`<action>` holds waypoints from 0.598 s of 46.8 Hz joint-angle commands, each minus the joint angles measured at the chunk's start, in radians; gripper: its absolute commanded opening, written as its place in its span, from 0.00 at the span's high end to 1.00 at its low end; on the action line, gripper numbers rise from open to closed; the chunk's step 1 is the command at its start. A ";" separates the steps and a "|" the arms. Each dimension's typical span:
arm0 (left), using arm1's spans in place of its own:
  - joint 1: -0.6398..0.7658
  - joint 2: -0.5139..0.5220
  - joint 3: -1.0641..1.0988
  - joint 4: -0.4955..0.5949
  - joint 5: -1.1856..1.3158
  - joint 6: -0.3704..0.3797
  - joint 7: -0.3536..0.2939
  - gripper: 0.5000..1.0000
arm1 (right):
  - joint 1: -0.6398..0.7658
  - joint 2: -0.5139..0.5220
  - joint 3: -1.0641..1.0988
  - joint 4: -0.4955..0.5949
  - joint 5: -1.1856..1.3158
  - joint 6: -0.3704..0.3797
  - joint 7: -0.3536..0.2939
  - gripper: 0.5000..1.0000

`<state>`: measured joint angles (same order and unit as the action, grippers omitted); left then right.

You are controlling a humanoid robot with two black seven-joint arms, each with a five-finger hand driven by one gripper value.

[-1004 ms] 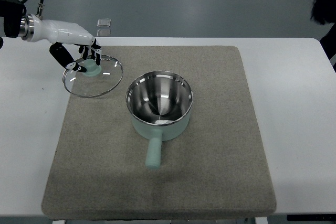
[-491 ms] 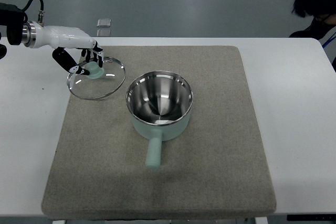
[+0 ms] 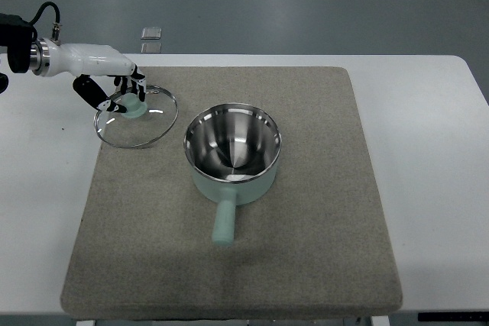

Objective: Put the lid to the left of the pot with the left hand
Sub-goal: 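Lower the held lid onto the mat beside the pot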

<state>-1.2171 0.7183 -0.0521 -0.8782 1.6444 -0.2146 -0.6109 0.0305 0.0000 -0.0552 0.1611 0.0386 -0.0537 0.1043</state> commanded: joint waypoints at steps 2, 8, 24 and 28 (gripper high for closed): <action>0.008 -0.013 0.001 0.015 0.000 0.001 0.000 1.00 | 0.000 0.000 0.000 0.000 0.000 0.000 0.000 0.15; 0.014 -0.043 0.000 0.051 -0.003 0.003 0.000 1.00 | 0.000 0.000 0.000 0.000 0.001 0.000 0.000 0.15; 0.021 -0.043 0.000 0.051 -0.001 0.004 0.000 1.00 | 0.000 0.000 0.000 0.000 0.000 0.000 0.000 0.15; 0.021 -0.042 0.000 0.051 -0.003 0.004 0.000 0.95 | 0.000 0.000 0.000 0.000 0.000 0.000 0.000 0.15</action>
<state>-1.1965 0.6750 -0.0530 -0.8266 1.6416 -0.2103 -0.6109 0.0307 0.0000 -0.0552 0.1611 0.0386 -0.0537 0.1043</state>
